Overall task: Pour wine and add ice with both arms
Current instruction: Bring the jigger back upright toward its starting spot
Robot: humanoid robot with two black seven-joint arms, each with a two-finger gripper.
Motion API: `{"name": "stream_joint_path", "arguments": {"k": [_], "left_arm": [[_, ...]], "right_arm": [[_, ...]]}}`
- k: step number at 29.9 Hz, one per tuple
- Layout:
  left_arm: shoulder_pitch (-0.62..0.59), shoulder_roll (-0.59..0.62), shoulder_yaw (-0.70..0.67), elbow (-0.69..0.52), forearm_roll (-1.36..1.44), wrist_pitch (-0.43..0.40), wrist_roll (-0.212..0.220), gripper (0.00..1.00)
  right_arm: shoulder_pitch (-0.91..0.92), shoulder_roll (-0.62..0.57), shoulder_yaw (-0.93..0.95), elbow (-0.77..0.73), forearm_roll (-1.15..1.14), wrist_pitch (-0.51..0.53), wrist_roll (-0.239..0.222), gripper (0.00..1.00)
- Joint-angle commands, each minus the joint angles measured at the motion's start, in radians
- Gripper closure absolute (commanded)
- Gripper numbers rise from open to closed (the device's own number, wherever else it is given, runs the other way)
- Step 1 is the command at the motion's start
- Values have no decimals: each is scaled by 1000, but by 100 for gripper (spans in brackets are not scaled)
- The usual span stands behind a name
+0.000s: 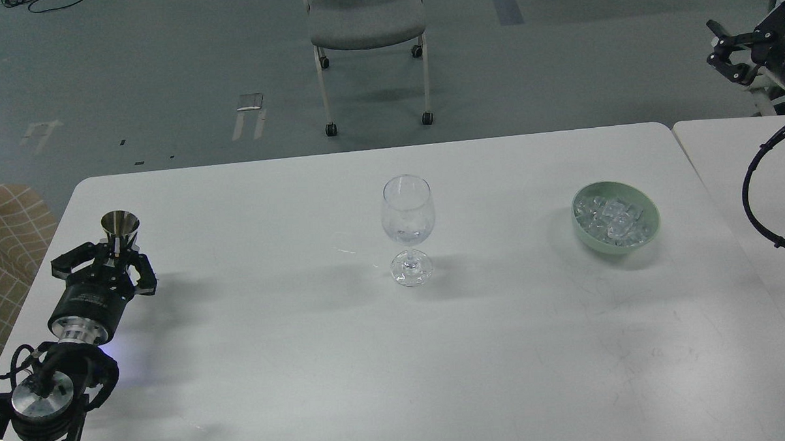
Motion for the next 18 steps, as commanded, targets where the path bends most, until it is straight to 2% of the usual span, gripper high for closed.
{"name": "stream_joint_path", "arguments": {"k": [1, 5, 18], "left_arm": [[-7, -6, 6, 12, 3, 0, -10, 100], [-8, -6, 7, 15, 12, 0, -57, 100], [-17, -9, 7, 57, 12, 9, -60, 100]], "right_arm": [[-2, 0, 0, -2, -1, -1, 1, 0], [0, 6, 0, -1, -1, -1, 1, 0], [1, 7, 0, 1, -1, -1, 3, 0]]}}
